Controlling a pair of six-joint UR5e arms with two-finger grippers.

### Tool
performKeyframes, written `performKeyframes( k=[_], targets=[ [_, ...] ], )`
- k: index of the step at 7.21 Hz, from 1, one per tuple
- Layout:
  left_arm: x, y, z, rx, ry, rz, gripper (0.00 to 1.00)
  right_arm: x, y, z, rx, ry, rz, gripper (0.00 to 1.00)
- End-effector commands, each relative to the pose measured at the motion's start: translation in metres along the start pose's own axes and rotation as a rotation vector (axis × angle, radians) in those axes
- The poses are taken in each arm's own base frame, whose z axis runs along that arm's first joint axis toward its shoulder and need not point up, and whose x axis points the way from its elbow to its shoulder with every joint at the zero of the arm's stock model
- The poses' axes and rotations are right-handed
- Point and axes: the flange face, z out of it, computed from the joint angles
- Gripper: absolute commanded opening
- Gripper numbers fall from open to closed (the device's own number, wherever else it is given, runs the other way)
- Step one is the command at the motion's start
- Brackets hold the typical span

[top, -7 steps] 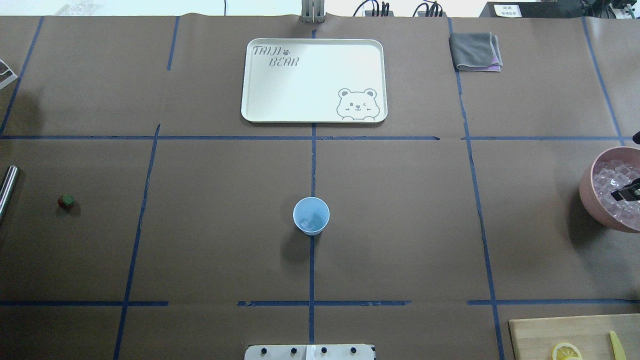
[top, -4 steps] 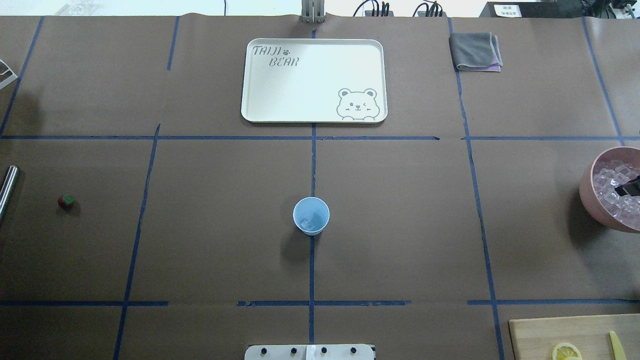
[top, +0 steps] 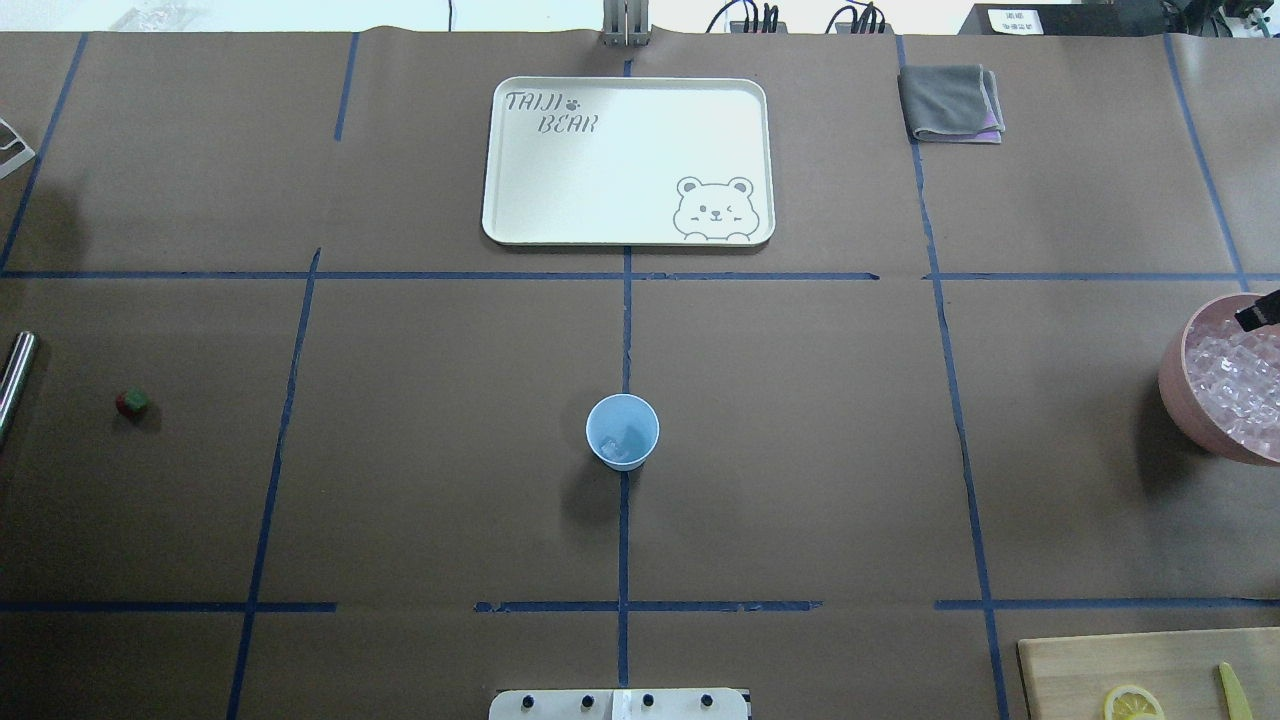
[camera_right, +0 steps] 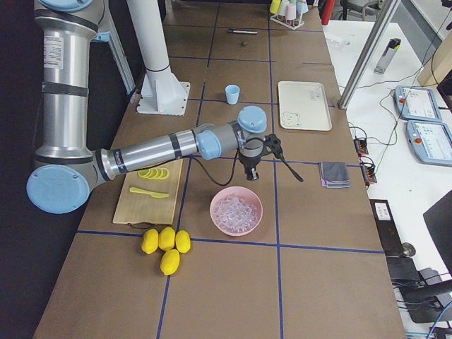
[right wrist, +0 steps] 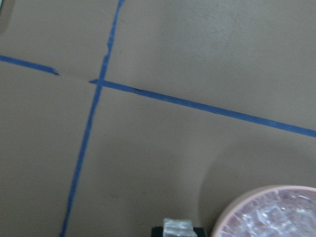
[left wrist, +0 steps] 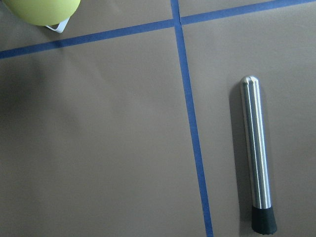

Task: Mash ice and strawberries in cup
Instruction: 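Grasp more ice cubes from the pink bowl with the right gripper, then carry the ice with the right gripper over the light-blue cup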

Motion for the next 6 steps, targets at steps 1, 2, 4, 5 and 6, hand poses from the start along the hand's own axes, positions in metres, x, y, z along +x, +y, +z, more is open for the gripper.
performKeyframes(
  k=[1,2,4,5,6],
  targets=[
    [0.001,0.0,-0.001,0.001,0.0,0.001,1.0,-0.128,-0.042,0.009,0.028,-0.033,0.14,0.02],
    [0.001,-0.002,-0.002,0.003,-0.001,0.003,1.0,-0.189,-0.045,0.03,0.032,-0.027,0.172,0.02],
    [0.002,-0.003,-0.002,0.005,-0.001,0.004,1.0,-0.306,-0.041,0.055,0.027,-0.02,0.235,0.03],
    [0.001,-0.002,-0.002,0.003,-0.001,0.003,1.0,-0.37,-0.034,0.061,0.029,0.044,0.249,0.03],
    [0.001,-0.002,-0.002,0.003,-0.001,0.003,1.0,-0.417,-0.025,0.074,0.046,0.056,0.282,0.03]
  ],
)
